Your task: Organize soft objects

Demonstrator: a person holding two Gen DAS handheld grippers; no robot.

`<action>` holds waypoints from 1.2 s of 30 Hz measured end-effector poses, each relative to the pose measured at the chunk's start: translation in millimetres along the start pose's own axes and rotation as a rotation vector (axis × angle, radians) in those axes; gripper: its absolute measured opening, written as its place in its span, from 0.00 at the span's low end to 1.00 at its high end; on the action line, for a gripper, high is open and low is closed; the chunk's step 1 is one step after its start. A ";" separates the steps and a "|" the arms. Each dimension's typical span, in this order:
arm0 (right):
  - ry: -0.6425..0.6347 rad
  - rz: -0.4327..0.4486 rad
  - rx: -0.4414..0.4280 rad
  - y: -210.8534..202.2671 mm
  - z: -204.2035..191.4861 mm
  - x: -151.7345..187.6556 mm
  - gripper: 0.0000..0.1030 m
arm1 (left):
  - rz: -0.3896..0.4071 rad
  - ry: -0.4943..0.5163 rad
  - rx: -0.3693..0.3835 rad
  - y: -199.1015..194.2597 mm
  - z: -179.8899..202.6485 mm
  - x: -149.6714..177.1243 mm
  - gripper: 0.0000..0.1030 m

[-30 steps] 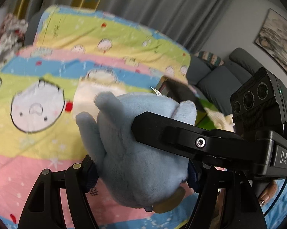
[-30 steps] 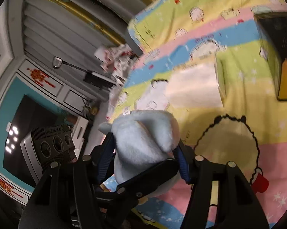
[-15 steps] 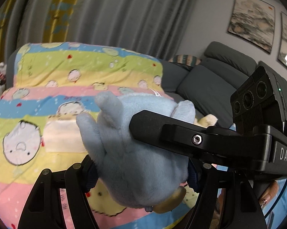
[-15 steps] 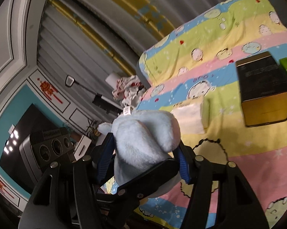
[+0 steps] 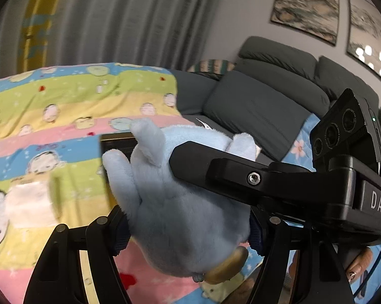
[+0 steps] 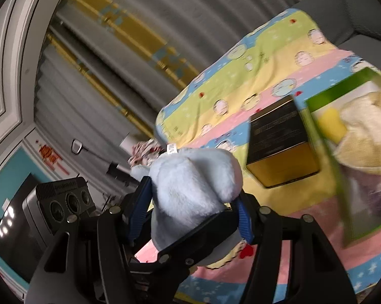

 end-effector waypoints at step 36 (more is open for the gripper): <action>0.339 0.277 0.396 -73.8 142.3 -23.9 0.64 | -0.206 0.200 0.082 159.2 92.6 -6.3 0.72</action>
Point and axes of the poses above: each gripper's, at about its wrist camera, not at the fingertips, and y roughly the way its jaws point, z to its right, x to its underside, the point moved 2 cm from there along y, roughly the way its jaws point, and after that the axes turned 1 degree about -y, right-handed, at the moved point
